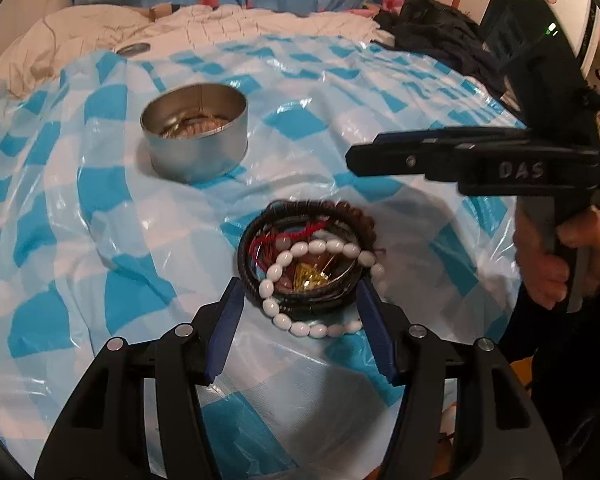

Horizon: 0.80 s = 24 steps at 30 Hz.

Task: Organize jewelry
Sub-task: 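Grasp a black cord bracelet with the right tool and lift it from the pile, then lift the white bead bracelet with the left tool while the right tool holds its bracelet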

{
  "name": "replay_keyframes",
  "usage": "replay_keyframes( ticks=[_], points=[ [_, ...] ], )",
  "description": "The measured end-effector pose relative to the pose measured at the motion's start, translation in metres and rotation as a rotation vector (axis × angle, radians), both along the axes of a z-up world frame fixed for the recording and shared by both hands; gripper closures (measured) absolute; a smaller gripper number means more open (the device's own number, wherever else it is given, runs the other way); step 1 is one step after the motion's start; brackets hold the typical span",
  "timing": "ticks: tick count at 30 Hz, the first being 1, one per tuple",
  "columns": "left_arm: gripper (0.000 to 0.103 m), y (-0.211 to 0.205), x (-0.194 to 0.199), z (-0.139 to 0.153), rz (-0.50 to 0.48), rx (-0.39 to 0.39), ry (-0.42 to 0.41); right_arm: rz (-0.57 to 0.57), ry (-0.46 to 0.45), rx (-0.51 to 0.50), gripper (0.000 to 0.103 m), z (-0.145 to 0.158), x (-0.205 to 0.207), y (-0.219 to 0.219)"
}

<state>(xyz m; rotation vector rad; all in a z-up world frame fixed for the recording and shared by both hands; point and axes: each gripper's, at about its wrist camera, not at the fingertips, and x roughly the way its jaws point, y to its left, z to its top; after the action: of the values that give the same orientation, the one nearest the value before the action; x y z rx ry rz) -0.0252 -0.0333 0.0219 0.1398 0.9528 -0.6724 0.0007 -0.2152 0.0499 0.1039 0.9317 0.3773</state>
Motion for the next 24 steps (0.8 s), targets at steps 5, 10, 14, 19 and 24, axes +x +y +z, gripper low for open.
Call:
replay_keyframes(
  ticks=[5,10,14,19,24],
  points=[
    [0.067,0.001,0.003,-0.005,0.009,-0.006,0.023,0.015,0.000,-0.012,0.047,-0.001,-0.001,0.005],
    [0.097,0.006,0.008,-0.009,0.027,0.015,0.045,0.011,0.002,-0.014,0.043,-0.002,-0.001,0.006],
    [0.097,0.009,0.007,-0.006,0.023,0.013,0.042,0.021,0.008,-0.024,0.043,-0.006,-0.001,0.008],
    [0.097,0.022,0.008,0.015,0.043,-0.017,-0.003,0.062,-0.009,-0.069,0.043,-0.011,-0.004,0.022],
    [0.097,0.041,0.011,0.036,0.081,-0.046,-0.043,0.095,-0.036,-0.126,0.044,-0.017,-0.009,0.037]
  ],
)
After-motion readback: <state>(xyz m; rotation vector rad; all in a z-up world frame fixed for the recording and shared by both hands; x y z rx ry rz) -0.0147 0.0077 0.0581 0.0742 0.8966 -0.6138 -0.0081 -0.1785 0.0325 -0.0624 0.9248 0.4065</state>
